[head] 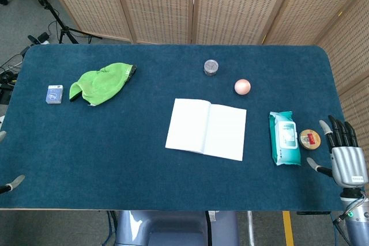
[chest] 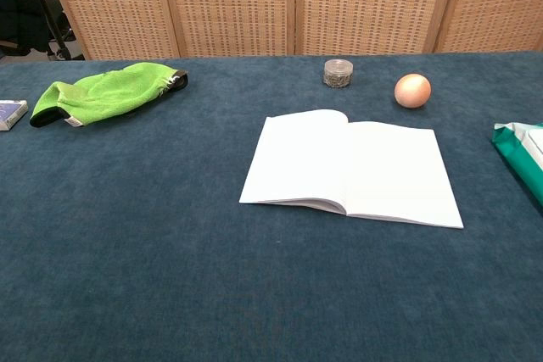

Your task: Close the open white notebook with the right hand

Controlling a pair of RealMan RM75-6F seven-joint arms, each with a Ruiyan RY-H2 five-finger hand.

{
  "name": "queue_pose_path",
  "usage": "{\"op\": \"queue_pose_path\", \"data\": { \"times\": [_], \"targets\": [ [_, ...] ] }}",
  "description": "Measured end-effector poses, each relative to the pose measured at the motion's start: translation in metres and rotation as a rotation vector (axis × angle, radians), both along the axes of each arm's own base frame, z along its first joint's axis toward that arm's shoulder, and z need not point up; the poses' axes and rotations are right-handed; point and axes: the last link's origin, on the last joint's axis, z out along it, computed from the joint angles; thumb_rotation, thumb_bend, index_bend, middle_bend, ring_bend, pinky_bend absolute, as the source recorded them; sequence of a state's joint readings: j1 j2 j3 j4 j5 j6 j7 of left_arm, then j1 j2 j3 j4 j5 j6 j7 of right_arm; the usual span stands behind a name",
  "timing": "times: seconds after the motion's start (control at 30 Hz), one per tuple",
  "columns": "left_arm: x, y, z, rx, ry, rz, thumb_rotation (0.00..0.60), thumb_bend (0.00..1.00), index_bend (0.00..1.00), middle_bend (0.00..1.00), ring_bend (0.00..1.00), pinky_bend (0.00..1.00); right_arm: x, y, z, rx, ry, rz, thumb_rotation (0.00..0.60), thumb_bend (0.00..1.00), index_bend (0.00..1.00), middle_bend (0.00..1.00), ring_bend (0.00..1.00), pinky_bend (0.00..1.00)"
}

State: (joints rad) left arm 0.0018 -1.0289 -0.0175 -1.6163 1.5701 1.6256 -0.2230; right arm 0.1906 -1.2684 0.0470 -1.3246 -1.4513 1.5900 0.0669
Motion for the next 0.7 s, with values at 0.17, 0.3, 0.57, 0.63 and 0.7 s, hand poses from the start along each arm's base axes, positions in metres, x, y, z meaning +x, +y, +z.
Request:
{"op": "queue_pose_path", "data": {
  "times": [0.17,0.3,0.57,0.63,0.7],
  "targets": [
    [-0.001,0.0,0.0,-0.01,-0.003,0.003,0.6,0.0,0.0,0.0,0.0,0.0,0.0,-0.001,-0.001,0.012,-0.008,-0.014,0.6,0.0,0.0,0.0,0.0,0.0],
    [-0.001,0.001,-0.001,-0.018,-0.002,0.009,0.6,0.0,0.0,0.0,0.0,0.0,0.003,-0.004,-0.006,0.041,-0.018,0.001,0.6,0.0,0.0,0.0,0.0,0.0],
    [0.0,0.002,-0.002,-0.017,0.004,0.013,0.6,0.0,0.0,0.0,0.0,0.0,0.042,-0.023,-0.033,0.209,-0.038,0.128,0.6,0.0,0.0,0.0,0.0,0.0],
    [0.0,0.002,-0.002,-0.012,0.005,0.017,0.6,0.0,0.0,0.0,0.0,0.0,0.057,-0.031,-0.042,0.251,-0.015,0.168,0.6,0.01,0.0,0.0,0.0,0.0],
    [0.001,0.003,-0.001,-0.007,0.004,0.017,0.6,0.0,0.0,0.0,0.0,0.0,0.072,-0.041,-0.054,0.294,0.015,0.201,0.6,0.05,0.0,0.0,0.0,0.0]
  ]
}}
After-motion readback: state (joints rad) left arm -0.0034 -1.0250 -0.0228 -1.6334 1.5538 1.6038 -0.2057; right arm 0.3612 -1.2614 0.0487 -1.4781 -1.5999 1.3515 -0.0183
